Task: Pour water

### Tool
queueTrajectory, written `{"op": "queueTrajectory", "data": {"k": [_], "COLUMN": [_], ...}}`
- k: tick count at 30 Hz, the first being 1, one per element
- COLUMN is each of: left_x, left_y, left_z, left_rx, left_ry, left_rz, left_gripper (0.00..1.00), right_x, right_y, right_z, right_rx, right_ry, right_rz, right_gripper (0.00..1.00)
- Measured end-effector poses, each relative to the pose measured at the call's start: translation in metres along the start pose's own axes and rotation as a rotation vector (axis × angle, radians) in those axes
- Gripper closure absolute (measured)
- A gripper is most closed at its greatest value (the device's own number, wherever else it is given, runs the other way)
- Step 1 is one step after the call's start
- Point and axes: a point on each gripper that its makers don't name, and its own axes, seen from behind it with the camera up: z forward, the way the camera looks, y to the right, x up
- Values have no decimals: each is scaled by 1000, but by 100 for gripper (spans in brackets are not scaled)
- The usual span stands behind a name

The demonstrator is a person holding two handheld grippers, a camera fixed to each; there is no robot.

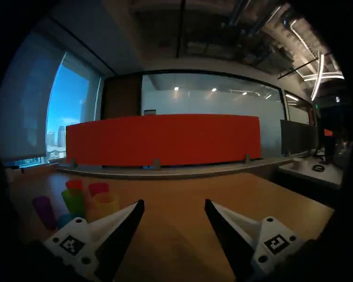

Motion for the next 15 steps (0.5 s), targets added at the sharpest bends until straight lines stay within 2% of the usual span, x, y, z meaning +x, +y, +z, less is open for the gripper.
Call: {"op": "queueTrajectory", "data": {"k": [8,15], "left_x": [37,84], "left_y": [9,21], "left_z": [2,9], "left_rx": [-30,-90], "left_ry": [-2,-2], "left_rz": [-16,-39], "left_gripper": [1,1], "right_x": [25,65], "right_y": [10,12], "right_z": [7,13], "right_rx": [5,25], "right_ry": [-32,-50], "right_rz": [5,3], "right_gripper": [1,1]}}
